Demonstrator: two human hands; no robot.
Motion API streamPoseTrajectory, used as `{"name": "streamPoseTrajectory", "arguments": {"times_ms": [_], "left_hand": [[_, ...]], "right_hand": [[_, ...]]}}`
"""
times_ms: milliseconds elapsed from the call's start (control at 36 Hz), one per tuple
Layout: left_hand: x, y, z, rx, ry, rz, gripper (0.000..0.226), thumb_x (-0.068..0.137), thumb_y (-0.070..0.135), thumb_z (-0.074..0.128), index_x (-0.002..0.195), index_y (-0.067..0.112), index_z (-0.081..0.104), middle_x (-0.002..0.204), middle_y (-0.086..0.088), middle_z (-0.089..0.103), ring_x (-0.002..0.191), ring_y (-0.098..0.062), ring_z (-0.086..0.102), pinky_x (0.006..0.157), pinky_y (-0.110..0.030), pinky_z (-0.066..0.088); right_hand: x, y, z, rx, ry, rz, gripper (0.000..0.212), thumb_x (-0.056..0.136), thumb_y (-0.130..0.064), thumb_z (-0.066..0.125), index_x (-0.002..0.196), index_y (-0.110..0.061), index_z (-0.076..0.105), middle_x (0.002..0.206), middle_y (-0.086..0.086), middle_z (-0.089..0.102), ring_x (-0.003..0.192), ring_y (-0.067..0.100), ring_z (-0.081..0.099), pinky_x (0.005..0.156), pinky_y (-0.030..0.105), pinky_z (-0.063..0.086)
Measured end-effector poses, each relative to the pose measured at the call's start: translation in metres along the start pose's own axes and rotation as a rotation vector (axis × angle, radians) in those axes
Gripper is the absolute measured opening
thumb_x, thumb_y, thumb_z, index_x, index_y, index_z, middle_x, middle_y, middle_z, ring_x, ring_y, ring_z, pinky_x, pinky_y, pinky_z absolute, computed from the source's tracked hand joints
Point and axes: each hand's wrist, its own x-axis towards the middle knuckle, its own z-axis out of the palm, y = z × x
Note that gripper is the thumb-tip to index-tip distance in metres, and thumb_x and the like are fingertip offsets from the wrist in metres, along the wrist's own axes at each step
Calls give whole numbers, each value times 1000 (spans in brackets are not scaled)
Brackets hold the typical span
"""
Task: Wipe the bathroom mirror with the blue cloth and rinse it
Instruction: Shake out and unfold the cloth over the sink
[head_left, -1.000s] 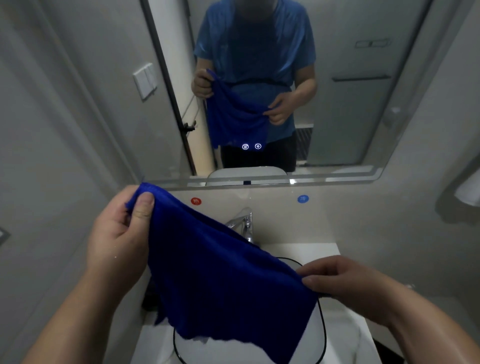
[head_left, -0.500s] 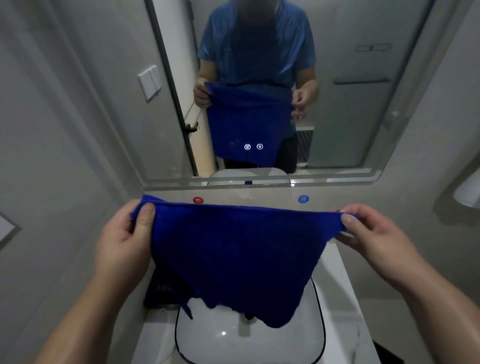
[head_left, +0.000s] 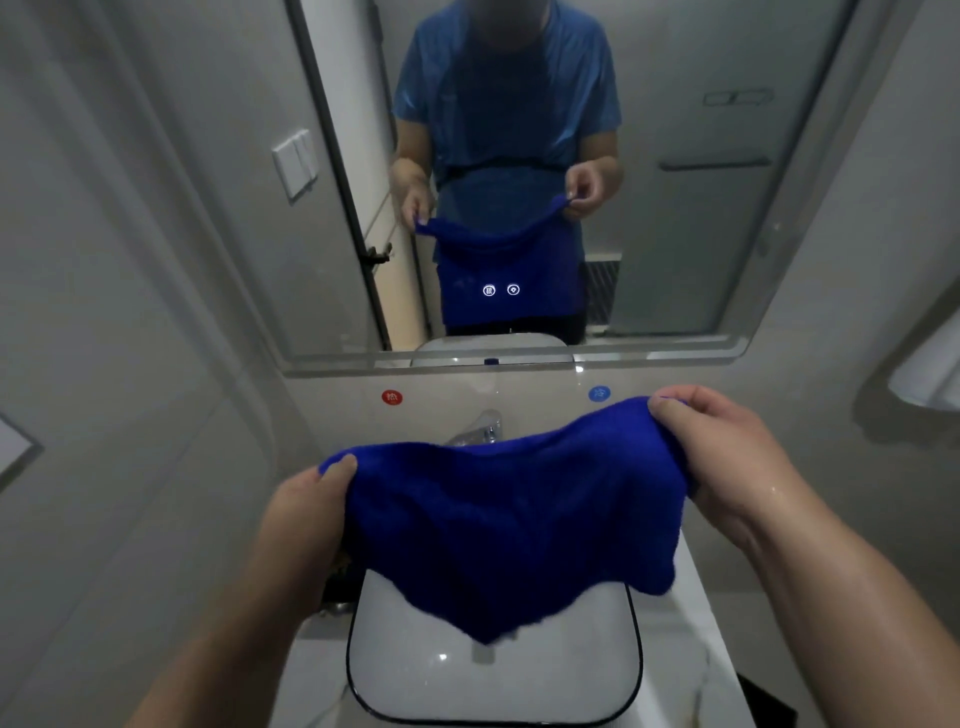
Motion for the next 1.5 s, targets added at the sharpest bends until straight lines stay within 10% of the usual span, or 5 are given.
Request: {"name": "streamPoseTrajectory", "arguments": {"times_ms": [472, 611, 806, 1083, 1500], "left_hand": [[-62, 1, 39, 30, -443, 311, 27, 88, 27, 74, 112, 15, 77, 96, -7, 82, 90, -20, 79, 77, -30, 62], [-63, 5, 26, -74, -491, 328, 21, 95, 24, 64, 109, 19, 78, 97, -9, 80, 88, -23, 77, 70, -26, 60], [-62, 21, 6, -300, -596, 294, 27, 89, 27, 67, 112, 16, 75, 110, -19, 73, 102, -37, 69, 87, -46, 52], [-59, 17, 4, 66, -291, 431, 38, 103, 13, 59, 95, 44, 80, 96, 1, 81, 89, -15, 76, 83, -38, 58], [-71, 17, 28, 531, -721, 619, 43, 87, 56, 75, 126, 42, 64, 115, 17, 74, 107, -4, 72, 92, -34, 63]], "right_hand": [[-81, -1, 56, 7, -617, -97, 52, 89, 16, 42, 116, -14, 73, 101, 16, 81, 91, 28, 78, 80, 34, 64], [-50, 24, 36, -318, -286, -413, 49, 81, -5, 59, 109, -44, 68, 108, -12, 73, 98, 9, 68, 80, 27, 58], [-46, 38, 33, -285, -830, -86, 39, 93, -59, 65, 129, -44, 70, 126, -14, 76, 122, 7, 68, 110, 37, 50], [-60, 37, 51, -113, -358, -443, 32, 103, -48, 57, 103, -22, 75, 88, 2, 76, 81, 19, 70, 76, 28, 58], [-89, 5, 61, -280, -532, -481, 39, 103, -57, 36, 96, -28, 61, 83, -7, 70, 73, 8, 69, 66, 18, 53]]}}
